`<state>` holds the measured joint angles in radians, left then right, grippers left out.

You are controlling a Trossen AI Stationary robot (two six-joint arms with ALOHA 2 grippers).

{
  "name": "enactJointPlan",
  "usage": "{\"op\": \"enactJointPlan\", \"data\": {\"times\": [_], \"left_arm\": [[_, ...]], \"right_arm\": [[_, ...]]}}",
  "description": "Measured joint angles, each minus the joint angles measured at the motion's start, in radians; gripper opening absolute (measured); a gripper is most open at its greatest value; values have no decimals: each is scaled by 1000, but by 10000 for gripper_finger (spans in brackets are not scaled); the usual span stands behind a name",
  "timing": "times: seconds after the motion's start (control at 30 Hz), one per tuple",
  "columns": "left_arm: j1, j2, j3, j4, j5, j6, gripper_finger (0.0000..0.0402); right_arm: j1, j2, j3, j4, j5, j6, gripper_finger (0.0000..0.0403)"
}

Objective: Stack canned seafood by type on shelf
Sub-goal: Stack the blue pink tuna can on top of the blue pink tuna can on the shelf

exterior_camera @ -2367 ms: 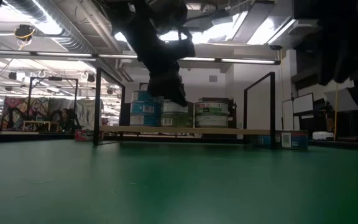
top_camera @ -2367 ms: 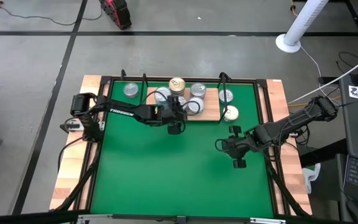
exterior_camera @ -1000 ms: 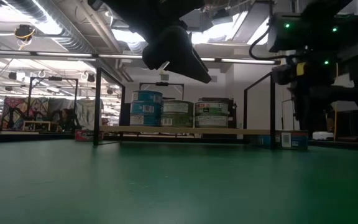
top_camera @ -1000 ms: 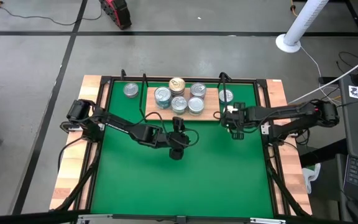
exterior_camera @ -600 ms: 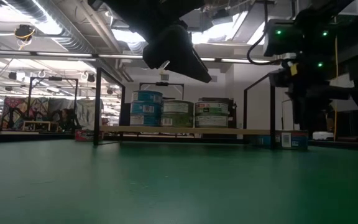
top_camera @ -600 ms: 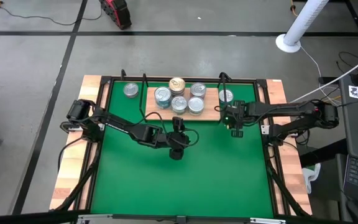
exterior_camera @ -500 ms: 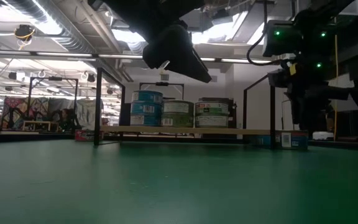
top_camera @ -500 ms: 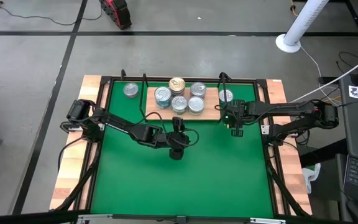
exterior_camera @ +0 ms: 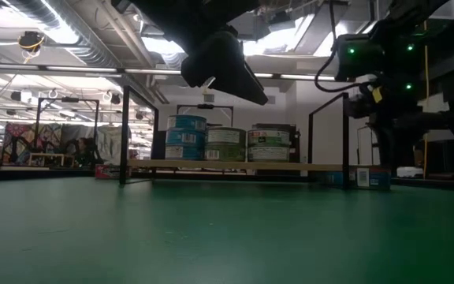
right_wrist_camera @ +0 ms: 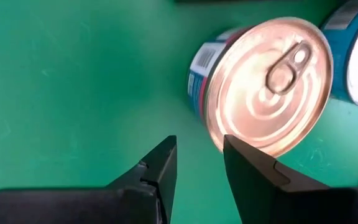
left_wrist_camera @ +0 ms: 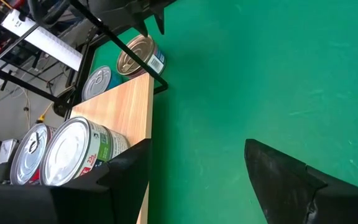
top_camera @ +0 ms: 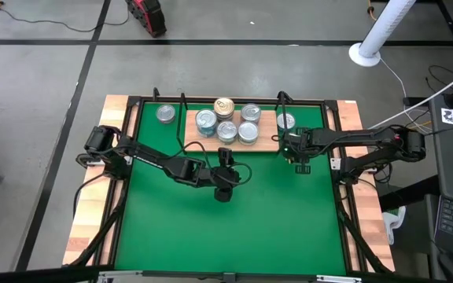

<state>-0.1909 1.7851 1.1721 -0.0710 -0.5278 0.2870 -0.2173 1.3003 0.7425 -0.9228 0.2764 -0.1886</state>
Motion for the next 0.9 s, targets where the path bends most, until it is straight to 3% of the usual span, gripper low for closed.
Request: {"op": "enactJointPlan", "data": {"times": [0.37,0.6,0.9], "left_arm": [[0,0,0,0,0,0,253],[0,0,0,0,0,0,253],[0,0,0,0,0,0,253]], "right_arm": [[0,0,-47,71,3,-53,131],[2,-3,-109,132,95,-73,131],[1,-3,-111,136,70,-76,131]]}}
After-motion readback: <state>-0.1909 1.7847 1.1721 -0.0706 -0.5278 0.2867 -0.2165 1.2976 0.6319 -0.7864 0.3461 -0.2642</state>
